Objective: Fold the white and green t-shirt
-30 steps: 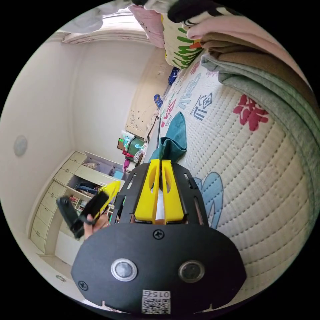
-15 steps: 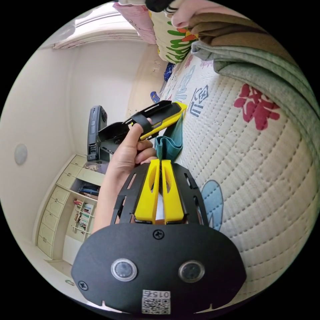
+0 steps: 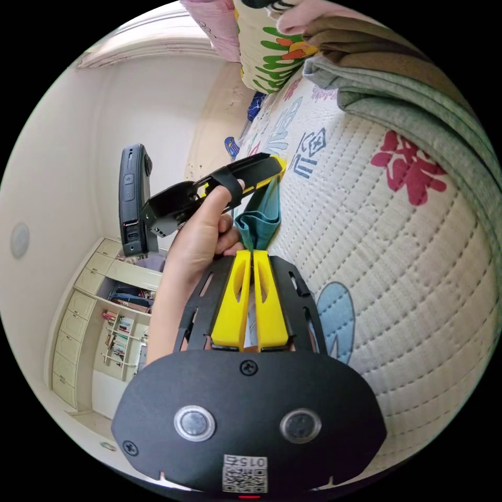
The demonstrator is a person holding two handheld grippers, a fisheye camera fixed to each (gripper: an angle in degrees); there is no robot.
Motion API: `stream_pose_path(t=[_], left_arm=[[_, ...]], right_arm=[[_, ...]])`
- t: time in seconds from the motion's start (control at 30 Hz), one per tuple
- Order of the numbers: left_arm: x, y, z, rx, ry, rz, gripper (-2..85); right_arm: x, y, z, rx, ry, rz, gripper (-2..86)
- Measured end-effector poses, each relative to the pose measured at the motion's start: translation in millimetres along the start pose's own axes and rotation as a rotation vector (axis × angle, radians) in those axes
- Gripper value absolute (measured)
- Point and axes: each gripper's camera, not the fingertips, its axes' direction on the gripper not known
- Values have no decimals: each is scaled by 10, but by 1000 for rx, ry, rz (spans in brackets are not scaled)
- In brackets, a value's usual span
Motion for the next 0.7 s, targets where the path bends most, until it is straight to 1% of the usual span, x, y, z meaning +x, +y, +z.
stream_pose_path(t=[0.13, 0.2, 0.27, 0.4, 0.47, 0.5, 0.57, 0.6, 0.67, 0.7], left_arm=[[-315, 167, -9, 63, 123, -79, 11], [-400, 258, -79, 110, 145, -106, 5], [-518, 447, -282, 230, 162, -161, 2], [-757, 846, -724, 387, 221, -240, 0], [-912, 1287, -1155, 510, 188, -242, -1], [-946, 1426, -1269, 542, 164, -239, -1], [-1096, 2032, -1662, 628, 45, -251, -2], [-1144, 2193, -1750, 642, 28, -253, -2], [-1347, 2879, -2062, 676, -16, -266, -2], [-1393, 3053, -2127, 679, -25, -270, -2]], right_arm=[[140, 232, 79, -9, 6, -19, -2], [234, 350, 99, -9, -16, -25, -2], [355, 528, 89, -2, -60, -39, -2], [446, 819, 32, 7, -95, -133, -1], [489, 1027, -14, 6, -149, -211, -1], [501, 1087, -31, 11, -176, -235, -1], [505, 1337, -41, -2, -253, -350, -1], [492, 1404, -22, -19, -255, -383, -1], [416, 1724, 97, -92, -235, -543, -1], [400, 1812, 129, -108, -230, -581, -1]])
